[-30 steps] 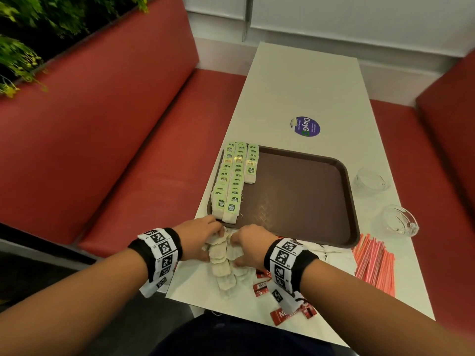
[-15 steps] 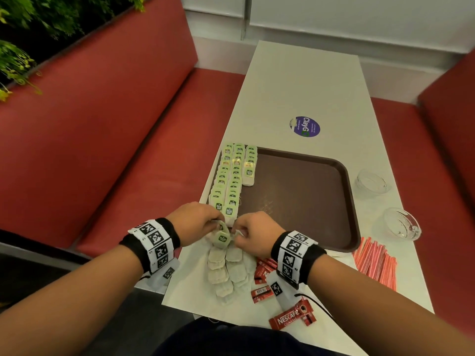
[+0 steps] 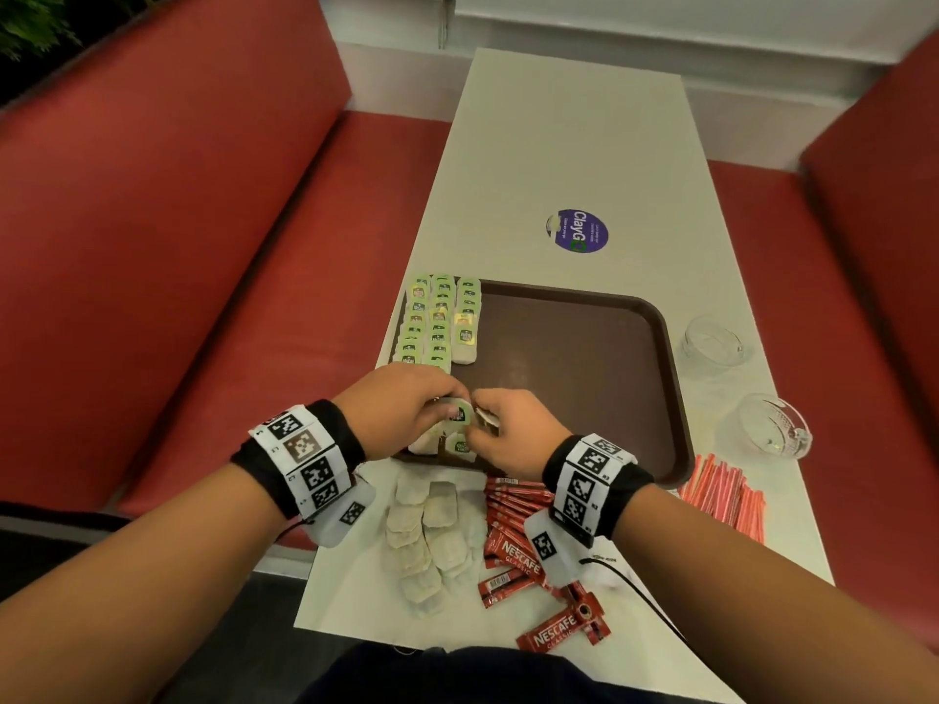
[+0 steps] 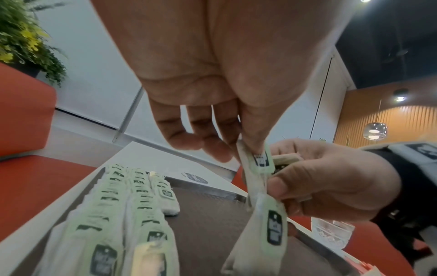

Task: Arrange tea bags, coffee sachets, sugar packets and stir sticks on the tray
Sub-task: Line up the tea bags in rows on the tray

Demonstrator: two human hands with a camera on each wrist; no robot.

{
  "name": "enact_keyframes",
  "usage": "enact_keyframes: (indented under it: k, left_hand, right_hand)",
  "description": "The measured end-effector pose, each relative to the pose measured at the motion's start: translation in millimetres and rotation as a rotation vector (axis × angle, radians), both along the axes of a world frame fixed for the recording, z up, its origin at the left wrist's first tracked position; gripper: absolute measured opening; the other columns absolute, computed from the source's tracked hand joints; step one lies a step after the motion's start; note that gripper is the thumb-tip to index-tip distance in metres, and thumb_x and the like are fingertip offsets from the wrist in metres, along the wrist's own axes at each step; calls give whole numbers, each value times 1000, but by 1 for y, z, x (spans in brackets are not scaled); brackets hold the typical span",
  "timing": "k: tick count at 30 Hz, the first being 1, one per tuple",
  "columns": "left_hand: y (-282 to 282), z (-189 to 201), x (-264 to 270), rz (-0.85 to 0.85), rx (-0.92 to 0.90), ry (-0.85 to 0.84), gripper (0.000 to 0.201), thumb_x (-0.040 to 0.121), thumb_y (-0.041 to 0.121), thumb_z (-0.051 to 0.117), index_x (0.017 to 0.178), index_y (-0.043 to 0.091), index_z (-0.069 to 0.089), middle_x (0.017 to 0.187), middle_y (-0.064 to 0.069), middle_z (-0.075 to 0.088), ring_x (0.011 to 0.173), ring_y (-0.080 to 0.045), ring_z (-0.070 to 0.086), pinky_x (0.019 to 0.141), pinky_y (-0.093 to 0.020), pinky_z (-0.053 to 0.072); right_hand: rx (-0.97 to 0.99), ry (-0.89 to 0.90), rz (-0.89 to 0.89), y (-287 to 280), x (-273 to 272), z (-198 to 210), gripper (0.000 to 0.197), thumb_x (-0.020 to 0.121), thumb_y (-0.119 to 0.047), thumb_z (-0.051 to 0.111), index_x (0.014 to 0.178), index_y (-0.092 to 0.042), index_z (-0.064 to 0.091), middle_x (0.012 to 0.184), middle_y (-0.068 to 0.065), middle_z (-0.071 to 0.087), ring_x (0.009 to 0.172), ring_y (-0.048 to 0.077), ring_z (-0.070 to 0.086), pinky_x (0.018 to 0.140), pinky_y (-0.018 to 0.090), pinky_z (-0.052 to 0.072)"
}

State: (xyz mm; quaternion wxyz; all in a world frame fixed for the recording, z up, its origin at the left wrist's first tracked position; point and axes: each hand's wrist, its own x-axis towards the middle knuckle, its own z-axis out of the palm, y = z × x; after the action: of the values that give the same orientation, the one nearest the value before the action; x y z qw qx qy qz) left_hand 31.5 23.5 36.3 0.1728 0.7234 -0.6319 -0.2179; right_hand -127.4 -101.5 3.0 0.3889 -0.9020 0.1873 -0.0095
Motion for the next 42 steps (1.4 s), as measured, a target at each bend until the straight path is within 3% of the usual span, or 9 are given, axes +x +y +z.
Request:
enact_keyframes:
  k: [8, 12, 15, 20, 24, 27, 32, 36, 42]
  left_hand:
    - [-15, -13, 6, 124, 120, 85, 29, 87, 47, 70, 111, 30, 62, 89, 16, 62, 75, -3, 59, 70, -23, 48]
    - [-19, -27, 2, 28, 284, 55, 41, 77, 50, 79, 107, 26, 64, 94, 16, 62, 81, -6, 56, 68, -19, 41]
    - [-26, -35, -3, -63, 407, -67, 47, 74, 53, 79, 111, 26, 66, 104, 11, 64, 93, -12, 60, 78, -26, 47]
    - [-29, -43, -9, -247, 487, -211, 48, 69, 57, 79, 109, 32, 66, 100, 13, 59, 92, -13, 58, 77, -31, 51]
    - [-26, -45, -10, -282, 444, -246, 27, 83, 41, 66, 108, 32, 67, 100, 9, 64, 89, -16, 61, 72, -29, 48]
    - [-31, -38, -2, -224, 403, -198, 25, 93, 32, 56, 113, 31, 71, 104, 8, 71, 93, -17, 64, 77, -28, 48]
    - [-45, -21, 12, -70, 192, -105, 20, 98, 34, 56, 109, 26, 71, 98, 5, 68, 92, -17, 61, 78, -31, 46]
    - [-52, -12, 20, -4, 38, -28, 17, 97, 32, 61, 109, 30, 73, 100, 12, 71, 92, -9, 61, 79, -28, 46]
    - [-69, -17, 32, 31, 78, -78, 17, 99, 33, 57, 109, 30, 70, 100, 9, 72, 94, -13, 62, 80, -31, 46]
  right_hand:
    - [-14, 8, -57, -15, 6, -6, 12, 95, -20, 61, 83, -19, 56, 79, -7, 55, 75, 14, 52, 65, 27, 35]
    - [4, 35, -107, -21, 7, -9, 10, 95, -20, 60, 86, -14, 59, 83, -3, 61, 77, 16, 56, 68, 30, 41]
    - [18, 45, -160, -25, 7, -11, 13, 91, -22, 60, 81, -15, 56, 76, -2, 59, 70, 18, 55, 63, 31, 41]
    - [11, 94, -245, -29, 4, -11, 18, 89, -22, 62, 84, -11, 49, 75, 3, 58, 69, 24, 56, 59, 34, 43]
    - [61, 90, -236, -30, 2, -12, 10, 91, -22, 57, 85, -14, 56, 84, 4, 69, 76, 23, 63, 70, 40, 54]
    - [106, 86, -219, -30, 1, -11, 13, 91, -11, 55, 88, -20, 46, 82, 5, 63, 69, 21, 56, 65, 39, 47]
    - [210, 98, -145, -27, 3, -5, 29, 78, -33, 62, 104, -23, 54, 85, -2, 64, 73, 17, 60, 66, 35, 50]
    - [160, 57, -127, -28, 10, -9, 4, 88, -19, 63, 90, -19, 60, 75, -9, 60, 67, 10, 55, 64, 30, 43]
    - [138, 54, -219, -35, 15, -13, 8, 94, -23, 62, 94, -15, 60, 76, -6, 60, 66, 12, 54, 60, 30, 40]
